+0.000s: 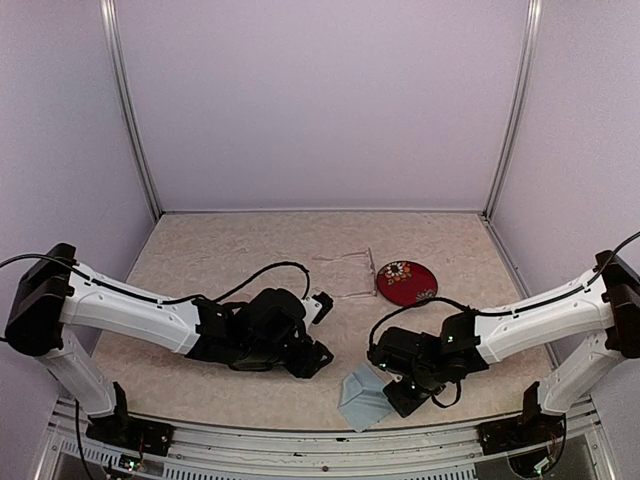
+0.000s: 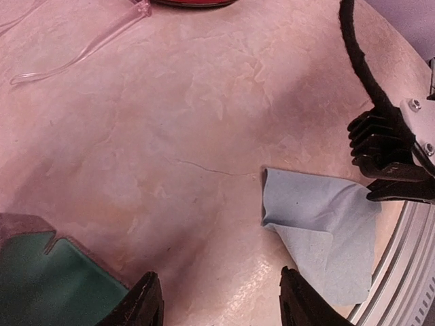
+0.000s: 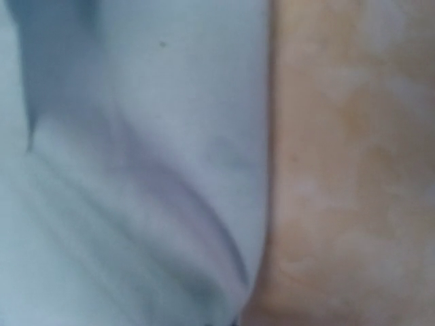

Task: Organize the sunglasses
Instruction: Adjust the glasses cleaning cloth at the corner of the board, then pick up the glasses cleaning cloth from the corner of the board, then place the glasses cleaning cloth at the center of the board.

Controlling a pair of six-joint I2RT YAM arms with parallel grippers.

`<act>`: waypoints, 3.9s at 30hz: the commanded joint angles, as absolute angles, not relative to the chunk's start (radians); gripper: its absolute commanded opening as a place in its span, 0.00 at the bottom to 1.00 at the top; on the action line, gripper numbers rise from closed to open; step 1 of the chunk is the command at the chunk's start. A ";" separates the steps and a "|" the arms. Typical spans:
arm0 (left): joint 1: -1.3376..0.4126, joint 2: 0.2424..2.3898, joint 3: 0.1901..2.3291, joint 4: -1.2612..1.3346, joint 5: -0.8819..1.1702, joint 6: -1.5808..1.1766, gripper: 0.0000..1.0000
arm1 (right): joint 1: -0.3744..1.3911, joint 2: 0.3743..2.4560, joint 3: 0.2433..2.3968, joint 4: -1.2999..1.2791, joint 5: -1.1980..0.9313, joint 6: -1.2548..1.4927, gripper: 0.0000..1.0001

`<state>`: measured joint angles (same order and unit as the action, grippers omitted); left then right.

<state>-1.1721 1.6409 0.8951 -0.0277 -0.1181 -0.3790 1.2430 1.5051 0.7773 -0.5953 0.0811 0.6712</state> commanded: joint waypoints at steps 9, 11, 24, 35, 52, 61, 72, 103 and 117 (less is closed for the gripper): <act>-1.163 1.878 1.109 0.045 0.111 -0.364 0.58 | 1.186 1.418 0.680 -0.469 -0.001 0.730 0.04; -1.156 1.922 1.151 0.032 0.132 -0.364 0.58 | 1.184 1.407 0.665 -0.457 -0.006 0.739 0.07; -1.143 2.113 1.310 -0.001 0.209 -0.340 0.51 | 1.184 1.353 0.547 -0.348 -0.068 0.809 0.14; -1.143 2.120 1.310 -0.036 0.223 -0.342 0.32 | 1.185 1.345 0.536 -0.361 -0.061 0.811 0.09; -1.131 2.060 1.249 0.044 0.250 -0.363 0.00 | 1.176 1.325 0.566 -0.393 -0.020 0.782 0.00; -1.121 1.896 1.137 0.098 0.195 -0.364 0.00 | 1.133 1.296 0.654 -0.436 -0.003 0.679 0.00; -1.109 1.674 0.959 0.091 0.077 -0.425 0.00 | 1.111 1.406 0.841 -0.483 0.030 0.504 0.00; -1.222 1.458 0.862 0.011 -0.065 -0.491 0.00 | 1.118 1.268 0.935 -0.691 0.016 0.403 0.00; -1.138 1.685 0.983 0.081 0.001 -0.437 0.00 | 1.049 1.322 0.872 -0.681 0.166 0.418 0.00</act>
<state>-1.1774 1.6123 0.9291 0.0429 -0.0277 -0.4763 1.1023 1.2644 0.8856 -0.6830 0.0738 0.4240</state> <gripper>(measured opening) 0.005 0.006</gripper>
